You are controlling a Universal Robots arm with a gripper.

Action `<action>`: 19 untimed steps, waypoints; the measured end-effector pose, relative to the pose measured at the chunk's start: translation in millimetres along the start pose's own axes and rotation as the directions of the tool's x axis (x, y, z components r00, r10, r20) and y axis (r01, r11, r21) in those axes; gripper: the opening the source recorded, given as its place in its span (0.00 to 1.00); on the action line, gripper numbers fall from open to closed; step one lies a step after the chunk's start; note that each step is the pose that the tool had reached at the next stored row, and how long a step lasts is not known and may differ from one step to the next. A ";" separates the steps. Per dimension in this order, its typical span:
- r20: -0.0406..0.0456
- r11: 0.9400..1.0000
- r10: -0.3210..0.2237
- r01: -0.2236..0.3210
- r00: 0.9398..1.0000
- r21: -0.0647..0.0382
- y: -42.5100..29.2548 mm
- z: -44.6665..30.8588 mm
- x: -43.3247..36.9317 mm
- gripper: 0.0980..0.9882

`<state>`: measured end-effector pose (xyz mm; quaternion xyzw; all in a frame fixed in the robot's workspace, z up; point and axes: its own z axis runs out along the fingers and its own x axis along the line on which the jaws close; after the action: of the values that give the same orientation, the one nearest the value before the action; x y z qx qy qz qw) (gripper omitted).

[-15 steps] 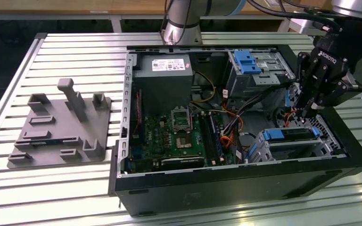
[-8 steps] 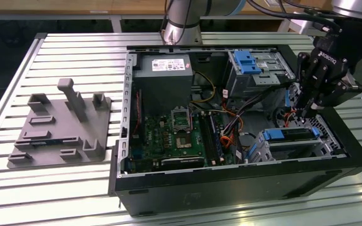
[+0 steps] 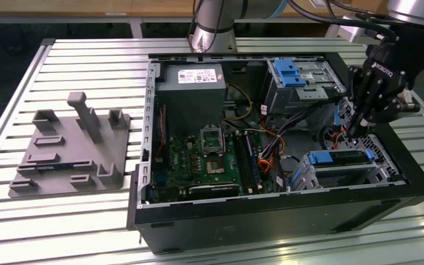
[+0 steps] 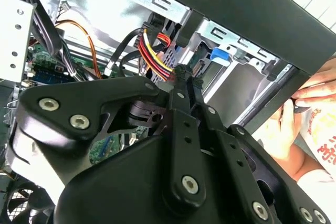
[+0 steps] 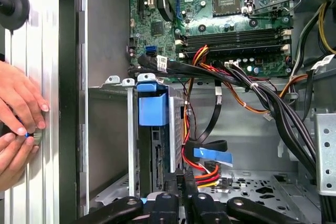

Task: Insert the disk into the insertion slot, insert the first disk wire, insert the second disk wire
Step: 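Insert the first disk wire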

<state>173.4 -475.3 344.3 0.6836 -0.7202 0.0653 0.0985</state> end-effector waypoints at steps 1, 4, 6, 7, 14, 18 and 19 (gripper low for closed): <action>0.000 1.000 0.000 0.000 1.000 0.000 0.0 0.2 0.0 0.07; 0.000 1.000 0.000 0.000 1.000 0.000 0.0 0.4 -0.1 0.07; 0.000 1.000 0.000 0.000 1.000 0.000 0.0 0.5 -0.1 0.07; 0.000 1.000 0.000 0.000 1.000 0.000 0.0 0.5 -0.1 0.07; 0.021 1.000 -0.001 0.001 1.000 0.005 1.3 1.1 3.8 0.07; 0.064 1.000 -0.002 0.002 0.998 0.007 1.2 1.4 7.9 0.07; 0.072 1.000 -0.003 0.002 0.997 0.007 1.2 1.6 9.4 0.07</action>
<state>171.6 -484.7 345.1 0.6867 -0.7223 0.0430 0.0705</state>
